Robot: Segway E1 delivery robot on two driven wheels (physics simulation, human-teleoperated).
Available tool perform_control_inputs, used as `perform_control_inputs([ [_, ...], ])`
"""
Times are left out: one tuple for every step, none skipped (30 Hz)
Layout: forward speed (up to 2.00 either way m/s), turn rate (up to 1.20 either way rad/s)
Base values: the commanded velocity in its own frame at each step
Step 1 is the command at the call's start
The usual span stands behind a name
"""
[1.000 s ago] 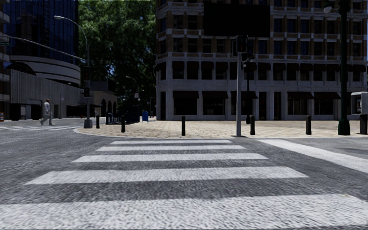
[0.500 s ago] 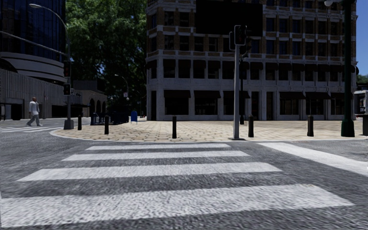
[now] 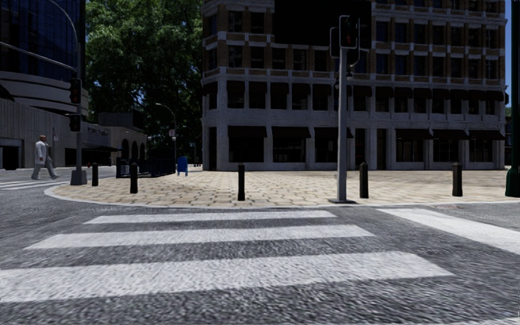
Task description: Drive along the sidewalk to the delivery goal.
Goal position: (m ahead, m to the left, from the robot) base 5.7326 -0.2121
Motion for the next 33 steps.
perform_control_inputs([
  [1.55, 0.0],
  [1.55, 0.0],
  [1.55, 0.0],
  [1.55, 0.0],
  [1.55, 0.0],
  [1.55, 0.0],
  [1.55, 0.0],
  [1.55, 0.0],
  [1.55, 0.0],
  [1.54, 0.0],
  [1.54, 0.0],
  [1.54, 0.0],
  [1.54, 0.0],
  [1.51, 0.0],
  [1.47, 0.0],
  [1.42, 0.0],
  [1.42, 0.0],
  [1.34, 0.0],
  [1.28, 0.0],
  [1.28, 0.0],
  [1.2, 0.0],
  [1.16, 0.0],
  [1.14, 0.13],
  [1.14, 0.13],
  [1.14, 0.17],
  [1.13, 0.19],
  [1.13, 0.19],
  [1.12, 0.19],
  [1.12, 0.19],
  [1.12, 0.19],
  [1.12, 0.13],
  [1.12, 0.0],
  [1.12, 0.0],
])
